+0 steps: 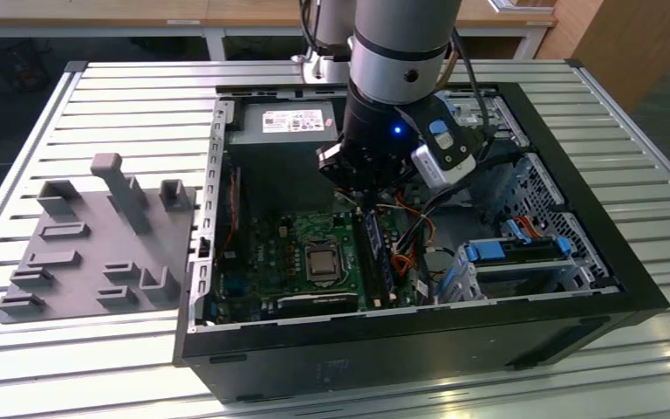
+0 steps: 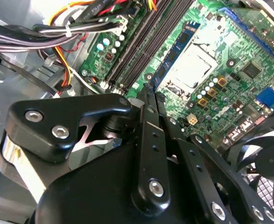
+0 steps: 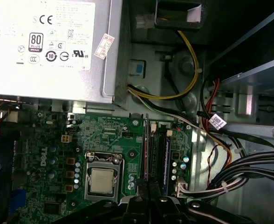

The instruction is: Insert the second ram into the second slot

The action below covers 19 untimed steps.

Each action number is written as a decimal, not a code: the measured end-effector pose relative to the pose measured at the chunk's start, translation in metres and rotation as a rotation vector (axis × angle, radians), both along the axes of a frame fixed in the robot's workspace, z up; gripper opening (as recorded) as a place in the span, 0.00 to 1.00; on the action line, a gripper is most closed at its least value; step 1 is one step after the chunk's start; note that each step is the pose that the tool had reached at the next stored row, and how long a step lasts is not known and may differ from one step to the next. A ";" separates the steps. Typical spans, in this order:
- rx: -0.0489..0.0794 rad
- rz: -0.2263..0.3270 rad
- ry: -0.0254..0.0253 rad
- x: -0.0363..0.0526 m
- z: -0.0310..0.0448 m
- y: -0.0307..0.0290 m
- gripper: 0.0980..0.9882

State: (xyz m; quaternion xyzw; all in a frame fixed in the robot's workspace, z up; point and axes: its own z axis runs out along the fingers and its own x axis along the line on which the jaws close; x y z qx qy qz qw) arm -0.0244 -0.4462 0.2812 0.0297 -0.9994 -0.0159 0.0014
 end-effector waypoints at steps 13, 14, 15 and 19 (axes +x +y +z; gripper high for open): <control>0.000 -0.001 0.0014 -0.0002 -0.0032 0.0000 0.04; 0.000 -0.003 0.0015 -0.0002 -0.0035 0.0000 0.04; 0.000 -0.005 0.0016 -0.0002 -0.0038 0.0000 0.04; 0.000 -0.019 0.0023 -0.0002 -0.0046 0.0000 0.04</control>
